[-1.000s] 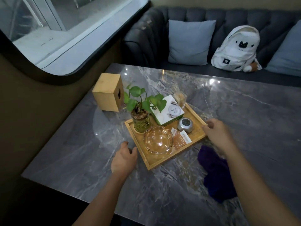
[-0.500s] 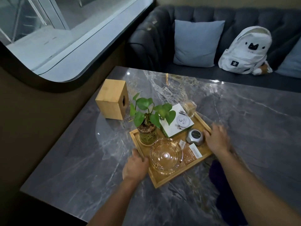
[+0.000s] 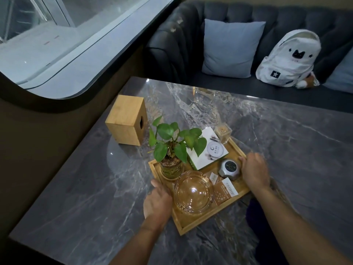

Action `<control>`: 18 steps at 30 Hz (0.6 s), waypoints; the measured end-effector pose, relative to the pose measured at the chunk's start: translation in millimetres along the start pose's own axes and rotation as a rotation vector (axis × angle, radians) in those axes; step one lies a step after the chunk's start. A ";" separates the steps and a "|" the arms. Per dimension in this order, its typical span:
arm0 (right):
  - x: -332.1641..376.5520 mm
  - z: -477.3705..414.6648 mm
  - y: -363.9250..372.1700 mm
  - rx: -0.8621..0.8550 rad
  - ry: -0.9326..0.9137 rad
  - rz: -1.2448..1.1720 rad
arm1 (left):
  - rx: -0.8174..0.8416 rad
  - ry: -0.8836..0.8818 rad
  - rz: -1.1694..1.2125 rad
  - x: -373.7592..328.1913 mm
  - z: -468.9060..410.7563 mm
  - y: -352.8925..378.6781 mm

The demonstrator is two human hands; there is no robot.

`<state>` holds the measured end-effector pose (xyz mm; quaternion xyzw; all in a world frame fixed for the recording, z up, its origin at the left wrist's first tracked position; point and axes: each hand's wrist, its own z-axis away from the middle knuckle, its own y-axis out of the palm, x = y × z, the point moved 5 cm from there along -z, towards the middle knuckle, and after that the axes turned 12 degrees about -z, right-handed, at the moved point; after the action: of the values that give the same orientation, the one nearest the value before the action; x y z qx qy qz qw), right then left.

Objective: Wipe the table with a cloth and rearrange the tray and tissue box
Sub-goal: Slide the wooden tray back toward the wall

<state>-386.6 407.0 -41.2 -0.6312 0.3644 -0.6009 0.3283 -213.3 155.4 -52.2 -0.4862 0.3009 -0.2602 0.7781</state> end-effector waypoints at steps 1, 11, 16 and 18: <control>1.0 -0.4 -0.5 0.008 0.000 0.008 | -0.005 -0.025 0.068 1.4 -1.5 -1.8; 24.7 9.2 -9.5 0.028 0.002 -0.012 | 0.015 0.071 0.145 18.2 3.2 -15.3; 51.0 26.4 -3.5 0.049 -0.080 0.026 | -0.025 0.050 0.173 50.2 19.5 -21.6; 61.4 35.8 3.2 0.077 -0.119 0.012 | -0.029 -0.006 0.187 67.8 28.2 -21.0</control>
<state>-350.4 352.0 -14.3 -0.6504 0.3249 -0.5739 0.3770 -148.9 116.8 -37.9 -0.4681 0.3462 -0.1805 0.7928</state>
